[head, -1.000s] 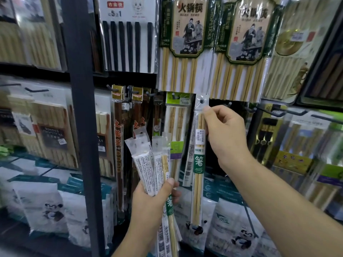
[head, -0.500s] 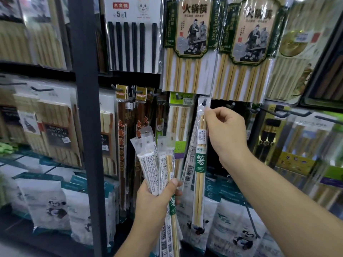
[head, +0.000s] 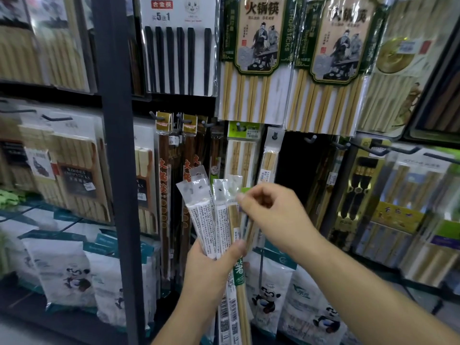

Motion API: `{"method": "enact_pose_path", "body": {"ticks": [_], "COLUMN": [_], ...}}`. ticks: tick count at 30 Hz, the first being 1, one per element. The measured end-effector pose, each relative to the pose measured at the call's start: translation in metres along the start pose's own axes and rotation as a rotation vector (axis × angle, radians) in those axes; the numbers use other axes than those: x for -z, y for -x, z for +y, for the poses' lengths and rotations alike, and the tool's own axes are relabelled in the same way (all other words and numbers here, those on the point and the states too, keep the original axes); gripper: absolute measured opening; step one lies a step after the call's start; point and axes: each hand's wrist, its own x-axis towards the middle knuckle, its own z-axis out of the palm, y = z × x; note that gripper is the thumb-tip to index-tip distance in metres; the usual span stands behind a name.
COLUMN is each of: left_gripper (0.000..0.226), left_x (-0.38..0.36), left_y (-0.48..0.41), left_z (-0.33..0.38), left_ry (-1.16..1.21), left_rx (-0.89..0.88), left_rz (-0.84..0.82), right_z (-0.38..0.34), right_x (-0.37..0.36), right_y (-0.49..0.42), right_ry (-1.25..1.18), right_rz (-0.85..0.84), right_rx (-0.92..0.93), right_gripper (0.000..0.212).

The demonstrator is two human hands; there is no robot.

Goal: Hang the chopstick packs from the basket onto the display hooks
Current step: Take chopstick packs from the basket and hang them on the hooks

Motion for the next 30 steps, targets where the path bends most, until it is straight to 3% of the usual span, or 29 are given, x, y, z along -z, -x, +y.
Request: {"method": "enact_pose_path", "body": {"ticks": [4,11,16,21,30], "left_gripper": [0.039,0.063,0.070,0.037,0.039], "left_x": [-0.002,-0.003,-0.001,0.000,0.001], "left_y": [0.001,0.001,0.001,-0.002,-0.002], "left_z": [0.001,0.001,0.001,-0.004,-0.008], "left_ry": [0.046,0.013,0.009,0.001,-0.030], "left_rx": [0.006,-0.041,-0.043,-0.020,-0.011], "left_rz": [0.019,0.011,0.024,0.051,0.081], "right_z": [0.004,0.009,-0.001,-0.024,-0.034], "right_x": [-0.010,-0.010,0.000,0.024,0.033], "right_y": [0.005,0.003,0.004,-0.016,-0.041], "right_ry": [-0.011,-0.030,-0.120,-0.157,-0.168], "right_rz": [-0.048,-0.061,0.045,0.218,0.367], "right_rx": [-0.047,-0.055,-0.014,0.106,0.049], "right_gripper": [0.016,0.019,0.016,0.011,0.031]}}
